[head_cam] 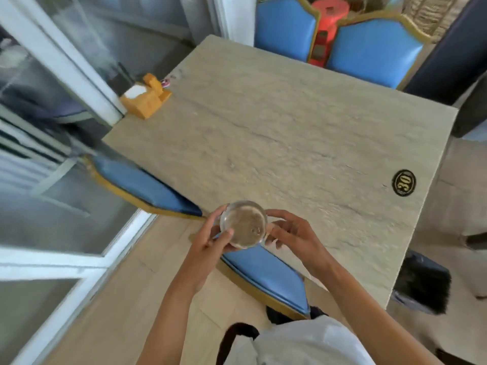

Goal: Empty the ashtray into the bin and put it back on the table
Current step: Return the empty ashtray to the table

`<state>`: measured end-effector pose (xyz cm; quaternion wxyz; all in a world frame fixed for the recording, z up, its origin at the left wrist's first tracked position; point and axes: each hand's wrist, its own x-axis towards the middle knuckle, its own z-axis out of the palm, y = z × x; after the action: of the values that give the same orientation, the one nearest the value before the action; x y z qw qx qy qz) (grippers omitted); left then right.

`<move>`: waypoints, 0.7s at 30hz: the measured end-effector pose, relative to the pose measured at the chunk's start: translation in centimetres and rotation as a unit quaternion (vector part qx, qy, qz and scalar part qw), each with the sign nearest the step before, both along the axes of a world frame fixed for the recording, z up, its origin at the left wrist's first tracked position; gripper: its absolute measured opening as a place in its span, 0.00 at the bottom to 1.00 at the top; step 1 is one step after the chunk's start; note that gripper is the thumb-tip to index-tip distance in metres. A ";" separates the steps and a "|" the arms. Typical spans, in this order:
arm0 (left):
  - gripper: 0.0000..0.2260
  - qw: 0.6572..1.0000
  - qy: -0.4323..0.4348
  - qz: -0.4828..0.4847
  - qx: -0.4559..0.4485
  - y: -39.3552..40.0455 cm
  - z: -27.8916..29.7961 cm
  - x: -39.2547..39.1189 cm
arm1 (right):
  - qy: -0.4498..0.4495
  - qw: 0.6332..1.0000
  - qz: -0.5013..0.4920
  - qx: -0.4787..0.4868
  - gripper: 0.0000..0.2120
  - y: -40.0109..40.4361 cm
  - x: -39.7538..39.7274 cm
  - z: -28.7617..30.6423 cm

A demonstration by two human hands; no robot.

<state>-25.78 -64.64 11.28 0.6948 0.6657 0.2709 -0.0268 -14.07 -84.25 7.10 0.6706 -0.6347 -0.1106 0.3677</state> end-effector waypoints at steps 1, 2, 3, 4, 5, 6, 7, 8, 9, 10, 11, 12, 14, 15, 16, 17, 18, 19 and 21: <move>0.21 1.000 0.001 -0.005 -0.001 0.9 -0.2 1.0 | 0.010 1.000 -0.024 -0.007 0.11 0.8 0.7 -0.3; 0.21 1.000 0.001 -0.006 -0.001 1.7 -0.3 2.1 | 0.018 0.999 -0.046 -0.016 0.11 1.6 1.5 -0.7; 0.21 1.000 0.000 -0.004 -0.002 2.5 -0.6 3.0 | 0.023 0.997 -0.066 -0.033 0.12 2.3 2.3 -1.2; 0.21 1.000 0.003 -0.003 -0.001 3.2 -1.0 3.9 | 0.025 0.995 -0.080 -0.055 0.13 3.0 3.1 -1.8; 0.21 1.000 0.008 -0.005 0.000 3.9 -1.5 4.7 | 0.028 0.992 -0.091 -0.078 0.13 3.6 3.7 -2.5; 0.21 1.000 0.014 -0.008 0.000 4.7 -2.0 5.3 | 0.029 0.990 -0.100 -0.100 0.13 4.2 4.2 -3.3; 0.21 1.000 0.019 -0.012 -0.003 5.4 -2.5 5.9 | 0.028 0.987 -0.105 -0.121 0.13 4.9 4.6 -4.1; 0.22 1.000 0.026 -0.013 -0.005 6.2 -3.0 6.4 | 0.023 0.983 -0.107 -0.144 0.12 5.6 5.0 -5.0; 0.22 0.999 0.031 -0.015 -0.001 7.0 -3.5 6.9 | 0.016 0.980 -0.107 -0.168 0.11 6.4 5.4 -6.0; 0.22 0.999 0.035 -0.017 0.008 7.9 -3.9 7.2 | 0.012 0.976 -0.106 -0.191 0.11 7.2 5.6 -6.9; 0.22 0.999 0.036 -0.020 0.017 8.9 -4.3 7.5 | 0.012 0.972 -0.104 -0.211 0.11 8.1 5.8 -7.8; 0.22 0.999 0.036 -0.022 0.020 9.9 -4.7 7.8 | 0.012 0.968 -0.102 -0.229 0.11 9.1 5.8 -8.6; 0.23 0.999 0.039 -0.021 0.014 12.3 -5.5 8.2 | 0.008 0.958 -0.104 -0.267 0.12 11.4 6.0 -10.0; 0.23 0.999 0.042 -0.020 0.010 13.5 -5.7 8.4 | 0.004 0.951 -0.108 -0.288 0.12 12.7 6.0 -10.6; 0.23 0.999 0.045 -0.022 0.005 14.8 -6.0 8.6 | -0.002 0.945 -0.113 -0.308 0.12 14.1 6.1 -11.2; 0.23 0.999 0.048 -0.025 -0.001 16.2 -6.3 8.8 | -0.008 0.937 -0.119 -0.328 0.12 15.6 6.3 -11.8; 0.23 0.998 0.051 -0.032 -0.006 17.6 -6.6 9.0 | -0.014 0.929 -0.125 -0.348 0.12 17.0 6.5 -12.5; 0.23 0.998 0.052 -0.037 -0.012 19.0 -6.9 9.4 | -0.020 0.920 -0.127 -0.370 0.13 18.5 6.7 -13.2; 0.22 0.997 0.054 -0.045 -0.024 21.5 -7.4 10.2 | -0.030 0.900 -0.118 -0.418 0.19 20.9 7.4 -14.5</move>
<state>-15.54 -43.11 3.88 0.6928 0.6583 0.2767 -0.1005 -6.69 -63.30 -7.35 0.3782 -0.8759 0.1088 0.2793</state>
